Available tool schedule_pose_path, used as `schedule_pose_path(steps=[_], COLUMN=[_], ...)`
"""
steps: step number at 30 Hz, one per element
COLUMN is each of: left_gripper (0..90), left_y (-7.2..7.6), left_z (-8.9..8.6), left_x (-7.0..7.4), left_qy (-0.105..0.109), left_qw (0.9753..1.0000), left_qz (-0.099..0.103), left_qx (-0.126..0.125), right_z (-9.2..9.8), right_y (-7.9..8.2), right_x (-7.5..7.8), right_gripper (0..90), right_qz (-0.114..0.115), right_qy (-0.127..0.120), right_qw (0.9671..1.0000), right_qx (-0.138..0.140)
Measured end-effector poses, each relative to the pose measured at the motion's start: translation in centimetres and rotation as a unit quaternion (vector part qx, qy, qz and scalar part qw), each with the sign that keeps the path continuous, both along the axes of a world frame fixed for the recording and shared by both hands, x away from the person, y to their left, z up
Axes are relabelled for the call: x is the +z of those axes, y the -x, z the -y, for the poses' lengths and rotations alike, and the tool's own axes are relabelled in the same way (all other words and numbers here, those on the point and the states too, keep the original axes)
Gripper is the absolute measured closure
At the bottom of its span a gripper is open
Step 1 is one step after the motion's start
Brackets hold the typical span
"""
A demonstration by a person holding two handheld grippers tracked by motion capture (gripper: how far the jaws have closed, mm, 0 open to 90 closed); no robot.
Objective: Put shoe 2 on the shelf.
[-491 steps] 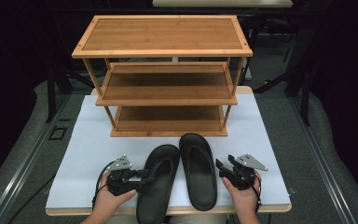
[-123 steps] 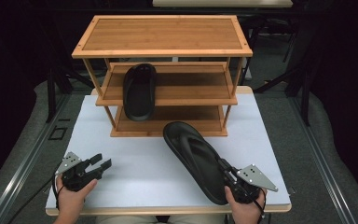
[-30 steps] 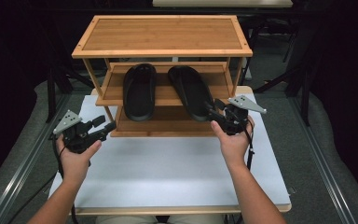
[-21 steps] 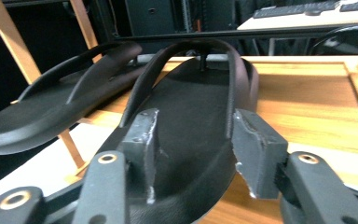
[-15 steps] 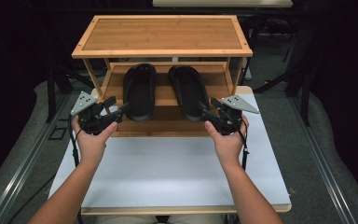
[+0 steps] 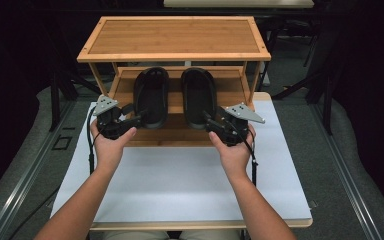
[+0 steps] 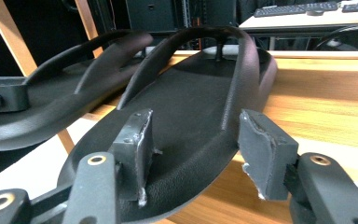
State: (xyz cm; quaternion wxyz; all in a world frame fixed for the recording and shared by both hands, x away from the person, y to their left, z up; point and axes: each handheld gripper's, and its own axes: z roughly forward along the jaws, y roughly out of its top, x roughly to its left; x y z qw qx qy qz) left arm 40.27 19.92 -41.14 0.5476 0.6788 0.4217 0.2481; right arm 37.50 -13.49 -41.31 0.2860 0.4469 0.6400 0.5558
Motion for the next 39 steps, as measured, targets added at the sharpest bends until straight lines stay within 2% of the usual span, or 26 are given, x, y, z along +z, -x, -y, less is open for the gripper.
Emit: schedule_pose_path(steps=[6, 8, 15, 20, 23, 27, 39], left_gripper=[37.0, 37.1, 37.2, 37.3, 37.4, 37.5, 40.4], left_y=[-0.8, -1.1, -2.2, -2.9, -3.2, -3.5, -2.9], left_z=[0.3, 0.6, 1.6, 1.8, 1.7, 1.8, 1.6], left_x=[0.1, 0.0, -0.1, -0.1, -0.3, -0.4, -0.1], left_qy=[0.0, 0.007, 0.004, 0.005, 0.008, 0.016, 0.016], left_qw=[1.0, 0.9999, 0.9998, 0.9997, 0.9996, 0.9996, 0.9996], left_qz=[-0.005, -0.002, 0.002, 0.002, 0.005, 0.008, -0.001], left_qx=[-0.008, -0.009, -0.02, -0.022, -0.025, -0.023, -0.022], right_z=[-1.0, -1.2, -1.8, -2.2, -2.2, -2.2, -2.1], right_y=[-0.2, -0.3, -1.2, -1.4, -1.7, -2.0, -1.8], right_x=[-0.1, -0.1, -0.4, -0.3, -0.4, -0.5, -0.4], right_gripper=[44.9, 44.9, 44.9, 44.8, 44.9, 44.9, 45.2], right_qz=[0.004, 0.003, 0.008, 0.007, 0.008, 0.009, 0.011], right_qy=[-0.001, -0.003, -0.014, -0.006, -0.013, -0.019, -0.013], right_qw=[1.0, 1.0, 0.9999, 1.0, 0.9999, 0.9998, 0.9998], right_qx=[0.001, 0.0, 0.005, -0.002, -0.006, -0.006, -0.005])
